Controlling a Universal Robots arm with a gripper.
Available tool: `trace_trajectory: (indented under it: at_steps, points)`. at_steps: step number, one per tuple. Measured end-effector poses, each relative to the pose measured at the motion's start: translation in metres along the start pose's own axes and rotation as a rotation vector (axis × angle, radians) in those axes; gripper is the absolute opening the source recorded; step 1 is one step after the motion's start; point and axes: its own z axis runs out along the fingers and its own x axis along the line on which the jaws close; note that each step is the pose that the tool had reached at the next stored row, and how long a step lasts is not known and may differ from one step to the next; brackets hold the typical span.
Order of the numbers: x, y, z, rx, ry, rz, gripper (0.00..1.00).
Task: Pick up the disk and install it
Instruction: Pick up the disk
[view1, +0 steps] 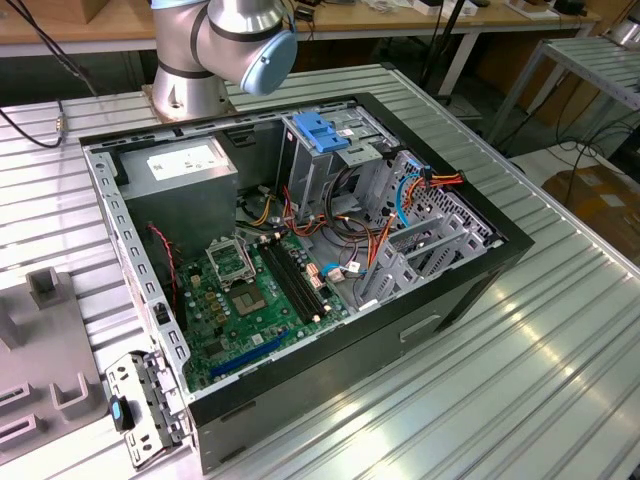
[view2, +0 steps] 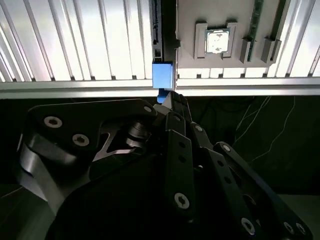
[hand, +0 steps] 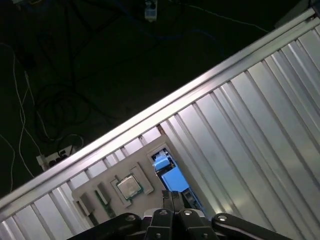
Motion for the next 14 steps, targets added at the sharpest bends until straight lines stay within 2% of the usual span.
trace_trajectory:
  at_steps: [2, 8, 11, 14]
  points:
    - [-0.0001, -0.0001, 0.0, 0.0003, 0.0022, -0.054, 0.11]
    - [-0.0005, -0.001, -0.0001, 0.0008, 0.0059, -0.138, 0.11]
    - [-0.0006, -0.001, 0.0001, 0.0014, 0.0088, -0.21, 0.11]
    - [-0.0006, -0.001, 0.0002, 0.0017, 0.0111, -0.265, 0.11]
